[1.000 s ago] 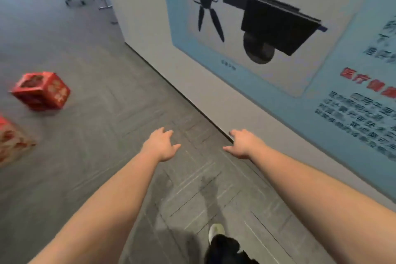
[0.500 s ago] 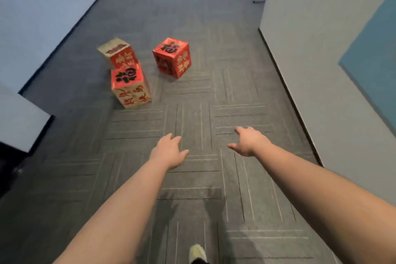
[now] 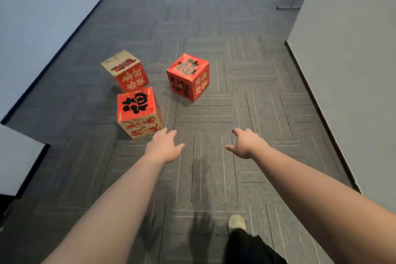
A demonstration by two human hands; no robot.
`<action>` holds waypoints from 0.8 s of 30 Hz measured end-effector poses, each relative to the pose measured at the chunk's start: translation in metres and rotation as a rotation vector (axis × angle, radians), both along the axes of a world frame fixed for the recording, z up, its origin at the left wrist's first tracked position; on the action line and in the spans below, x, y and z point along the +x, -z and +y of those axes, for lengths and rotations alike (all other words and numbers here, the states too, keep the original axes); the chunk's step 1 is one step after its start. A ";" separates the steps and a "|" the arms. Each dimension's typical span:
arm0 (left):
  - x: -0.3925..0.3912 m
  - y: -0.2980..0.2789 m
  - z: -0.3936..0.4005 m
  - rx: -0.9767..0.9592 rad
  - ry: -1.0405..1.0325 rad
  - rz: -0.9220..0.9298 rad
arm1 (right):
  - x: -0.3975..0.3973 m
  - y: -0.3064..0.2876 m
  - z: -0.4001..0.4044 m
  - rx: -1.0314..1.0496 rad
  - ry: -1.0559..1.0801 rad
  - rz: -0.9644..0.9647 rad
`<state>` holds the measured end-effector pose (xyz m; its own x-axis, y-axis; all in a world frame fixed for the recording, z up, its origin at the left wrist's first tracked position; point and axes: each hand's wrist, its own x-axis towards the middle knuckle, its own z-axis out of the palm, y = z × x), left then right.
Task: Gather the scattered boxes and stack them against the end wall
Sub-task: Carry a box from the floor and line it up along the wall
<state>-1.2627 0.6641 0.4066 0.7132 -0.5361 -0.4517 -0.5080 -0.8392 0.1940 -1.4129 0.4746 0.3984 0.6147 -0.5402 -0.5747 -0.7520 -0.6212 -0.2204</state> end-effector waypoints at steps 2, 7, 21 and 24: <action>0.053 0.008 -0.041 0.006 0.015 -0.013 | 0.054 0.008 -0.042 0.005 0.024 -0.016; 0.173 0.030 -0.130 0.050 -0.002 0.008 | 0.191 0.028 -0.140 0.045 0.016 -0.023; 0.537 0.080 -0.329 0.053 0.082 -0.008 | 0.531 0.073 -0.318 0.065 0.157 -0.002; 0.600 0.098 -0.365 0.107 0.110 0.000 | 0.586 0.099 -0.345 0.115 0.190 0.013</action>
